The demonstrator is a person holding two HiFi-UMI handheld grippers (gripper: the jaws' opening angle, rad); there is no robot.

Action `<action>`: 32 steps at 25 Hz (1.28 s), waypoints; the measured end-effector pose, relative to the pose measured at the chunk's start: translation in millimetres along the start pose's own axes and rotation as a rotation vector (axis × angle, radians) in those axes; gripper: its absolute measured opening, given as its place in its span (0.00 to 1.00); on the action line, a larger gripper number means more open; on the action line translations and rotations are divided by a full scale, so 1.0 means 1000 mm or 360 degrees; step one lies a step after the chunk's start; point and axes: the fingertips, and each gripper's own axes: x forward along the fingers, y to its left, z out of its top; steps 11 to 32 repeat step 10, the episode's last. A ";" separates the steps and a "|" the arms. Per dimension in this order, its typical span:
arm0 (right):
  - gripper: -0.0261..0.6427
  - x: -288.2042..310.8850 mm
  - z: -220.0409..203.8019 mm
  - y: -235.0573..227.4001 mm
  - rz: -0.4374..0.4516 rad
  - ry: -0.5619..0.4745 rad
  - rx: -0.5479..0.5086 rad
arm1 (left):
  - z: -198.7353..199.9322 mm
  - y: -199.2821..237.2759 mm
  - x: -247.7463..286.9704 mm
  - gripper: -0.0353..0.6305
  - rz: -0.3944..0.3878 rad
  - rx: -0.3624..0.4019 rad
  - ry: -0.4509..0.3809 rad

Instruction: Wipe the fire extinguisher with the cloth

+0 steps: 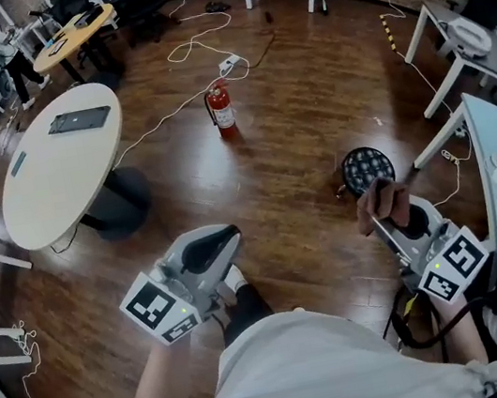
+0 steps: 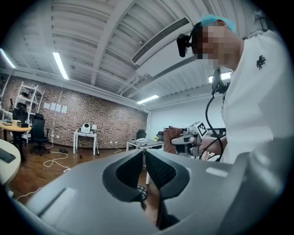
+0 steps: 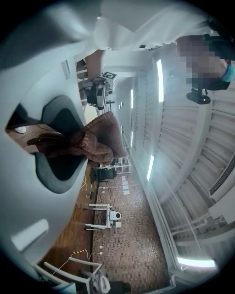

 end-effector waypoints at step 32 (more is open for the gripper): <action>0.20 -0.019 0.003 0.019 0.0000 -0.0023 -0.0059 | 0.011 -0.026 -0.007 0.08 -0.0025 0.0062 -0.0032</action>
